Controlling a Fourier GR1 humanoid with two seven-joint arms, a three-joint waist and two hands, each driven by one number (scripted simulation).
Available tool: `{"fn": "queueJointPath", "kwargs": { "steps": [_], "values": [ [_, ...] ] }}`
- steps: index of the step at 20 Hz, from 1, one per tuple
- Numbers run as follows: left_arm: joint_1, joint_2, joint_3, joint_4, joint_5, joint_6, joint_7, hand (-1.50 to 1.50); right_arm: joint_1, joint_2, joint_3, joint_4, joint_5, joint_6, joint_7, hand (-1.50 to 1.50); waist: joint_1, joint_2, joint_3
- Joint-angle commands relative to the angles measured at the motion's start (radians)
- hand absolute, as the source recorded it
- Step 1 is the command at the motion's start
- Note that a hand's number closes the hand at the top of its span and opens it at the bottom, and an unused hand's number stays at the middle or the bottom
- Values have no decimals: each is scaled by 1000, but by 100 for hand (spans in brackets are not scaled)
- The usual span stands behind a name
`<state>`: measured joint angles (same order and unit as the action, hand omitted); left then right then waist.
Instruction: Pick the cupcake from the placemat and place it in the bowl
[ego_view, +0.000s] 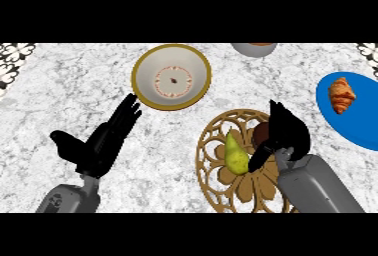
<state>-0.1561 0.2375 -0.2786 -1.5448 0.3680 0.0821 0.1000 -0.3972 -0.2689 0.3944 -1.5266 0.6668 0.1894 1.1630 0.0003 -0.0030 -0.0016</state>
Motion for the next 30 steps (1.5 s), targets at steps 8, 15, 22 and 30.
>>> {"fn": "queueJointPath", "kwargs": {
  "steps": [8, 15, 22, 30],
  "values": [
    [26, 7, 51, -7, -9, -62, -6, 0, 65, 108, -20, 40, 134, -2, 93, -150, 0, 2, 1],
    [4, -80, 41, -9, -79, -27, 30, 0, 15, 133, -88, 200, 218, -70, -149, 150, 4, 4, 2],
    [49, -100, 46, 2, -113, -71, 11, 0, 102, 149, -65, 97, 277, -14, -144, 150, -1, 2, 1],
    [17, -121, 36, -32, -116, -76, 73, 0, -67, 263, 102, 225, 321, -37, -81, 150, 54, 7, 2]
  ]
}}
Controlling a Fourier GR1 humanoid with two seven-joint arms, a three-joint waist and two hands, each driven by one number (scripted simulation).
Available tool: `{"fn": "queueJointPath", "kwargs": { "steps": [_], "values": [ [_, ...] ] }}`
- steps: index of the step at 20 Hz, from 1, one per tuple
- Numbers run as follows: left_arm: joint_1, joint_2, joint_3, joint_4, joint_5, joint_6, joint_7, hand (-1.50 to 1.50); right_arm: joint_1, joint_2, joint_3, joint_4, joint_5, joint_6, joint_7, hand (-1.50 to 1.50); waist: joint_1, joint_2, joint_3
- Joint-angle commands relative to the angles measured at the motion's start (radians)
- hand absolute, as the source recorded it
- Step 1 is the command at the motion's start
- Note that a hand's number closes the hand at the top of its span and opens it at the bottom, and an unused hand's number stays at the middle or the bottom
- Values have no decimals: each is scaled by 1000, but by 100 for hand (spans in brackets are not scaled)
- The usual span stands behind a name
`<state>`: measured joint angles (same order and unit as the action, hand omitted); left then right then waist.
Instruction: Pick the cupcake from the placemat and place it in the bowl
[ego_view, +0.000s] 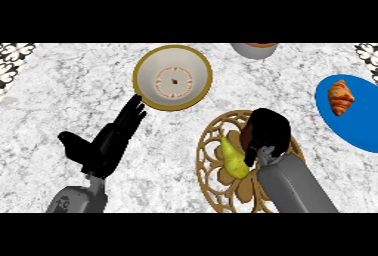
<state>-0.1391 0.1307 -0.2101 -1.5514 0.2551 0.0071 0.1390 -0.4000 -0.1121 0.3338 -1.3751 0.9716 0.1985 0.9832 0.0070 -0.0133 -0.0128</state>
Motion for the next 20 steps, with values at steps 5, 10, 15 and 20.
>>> {"fn": "queueJointPath", "kwargs": {
  "steps": [5, 10, 15, 20],
  "values": [
    [-64, -16, -52, 16, 1, -57, 10, 0, -211, 109, 356, 121, -88, -9, 79, 150, 158, 40, 11],
    [-83, -46, -66, 40, -11, -40, 13, 0, -368, 111, 477, 172, -144, -96, 235, 150, 155, 31, 11],
    [-103, -34, -45, 62, 5, -56, 29, 0, -530, 111, 490, 120, -212, -172, 306, 150, 139, 22, 11],
    [-80, -44, -44, 70, -10, -33, 12, 0, -682, 111, 525, 94, -186, -183, 415, 150, 123, 7, 9]
  ]
}}
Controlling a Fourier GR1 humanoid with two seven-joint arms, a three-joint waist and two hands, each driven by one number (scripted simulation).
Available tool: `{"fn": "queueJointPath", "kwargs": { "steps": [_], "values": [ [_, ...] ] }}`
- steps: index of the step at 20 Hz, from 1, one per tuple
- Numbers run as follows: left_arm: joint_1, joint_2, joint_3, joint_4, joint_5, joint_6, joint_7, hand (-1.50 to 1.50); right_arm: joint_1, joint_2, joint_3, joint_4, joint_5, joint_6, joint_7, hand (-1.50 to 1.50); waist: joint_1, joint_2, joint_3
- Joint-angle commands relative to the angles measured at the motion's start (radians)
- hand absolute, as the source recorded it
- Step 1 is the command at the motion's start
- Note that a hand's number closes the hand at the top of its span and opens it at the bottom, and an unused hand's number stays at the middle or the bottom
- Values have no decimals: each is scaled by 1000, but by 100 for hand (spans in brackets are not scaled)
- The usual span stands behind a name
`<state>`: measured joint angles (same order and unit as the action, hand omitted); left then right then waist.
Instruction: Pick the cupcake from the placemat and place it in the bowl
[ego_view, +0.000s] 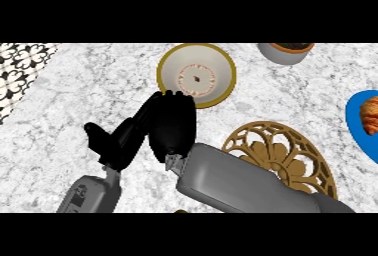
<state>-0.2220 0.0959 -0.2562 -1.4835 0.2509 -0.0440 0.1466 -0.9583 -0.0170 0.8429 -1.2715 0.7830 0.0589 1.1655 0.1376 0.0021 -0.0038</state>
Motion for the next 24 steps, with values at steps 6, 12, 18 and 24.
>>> {"fn": "queueJointPath", "kwargs": {
  "steps": [6, 12, 18, 24],
  "values": [
    [-9, 15, 24, 0, 19, -17, 13, 0, -312, 16, -7, 37, -42, -22, 297, 150, -14, -9, -2],
    [13, 9, 30, 4, 7, 0, -8, 0, -447, 16, -67, 139, -79, -63, 298, 150, -34, -3, -2],
    [6, 11, 50, -1, -4, 27, 4, 0, -494, 16, -95, 258, -96, -122, 249, 150, -63, 2, 0],
    [28, 34, 59, -15, 16, -16, -6, 0, -510, 16, -159, 447, -80, -269, 111, 150, -54, 13, 0]
  ]
}}
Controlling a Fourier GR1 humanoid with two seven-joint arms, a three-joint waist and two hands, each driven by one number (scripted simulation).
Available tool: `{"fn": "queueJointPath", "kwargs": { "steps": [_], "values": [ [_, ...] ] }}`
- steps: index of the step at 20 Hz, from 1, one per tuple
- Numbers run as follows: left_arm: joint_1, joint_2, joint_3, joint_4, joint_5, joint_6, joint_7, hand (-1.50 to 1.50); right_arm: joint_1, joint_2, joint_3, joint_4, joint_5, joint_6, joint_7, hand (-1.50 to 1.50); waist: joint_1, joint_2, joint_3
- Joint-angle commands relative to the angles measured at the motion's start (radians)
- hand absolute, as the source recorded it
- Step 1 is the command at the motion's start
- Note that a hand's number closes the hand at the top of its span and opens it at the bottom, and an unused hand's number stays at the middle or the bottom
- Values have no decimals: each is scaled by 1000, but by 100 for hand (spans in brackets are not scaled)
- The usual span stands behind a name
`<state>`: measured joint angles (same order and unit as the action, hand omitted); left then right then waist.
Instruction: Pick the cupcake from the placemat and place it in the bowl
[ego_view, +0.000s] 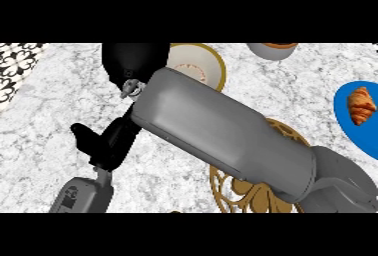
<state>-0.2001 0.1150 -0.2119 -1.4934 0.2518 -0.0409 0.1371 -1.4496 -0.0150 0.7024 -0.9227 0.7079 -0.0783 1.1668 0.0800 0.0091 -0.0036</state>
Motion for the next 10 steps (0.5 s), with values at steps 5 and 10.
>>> {"fn": "queueJointPath", "kwargs": {
  "steps": [5, 10],
  "values": [
    [6, -8, -8, 7, -19, -4, -22, 0, 7, 14, -45, 281, 30, -230, -43, 150, -3, 15, 1],
    [16, -20, -24, 3, -35, -3, -35, 0, 14, 15, -21, 438, 56, -282, -111, 150, 5, 16, 0]
  ]
}}
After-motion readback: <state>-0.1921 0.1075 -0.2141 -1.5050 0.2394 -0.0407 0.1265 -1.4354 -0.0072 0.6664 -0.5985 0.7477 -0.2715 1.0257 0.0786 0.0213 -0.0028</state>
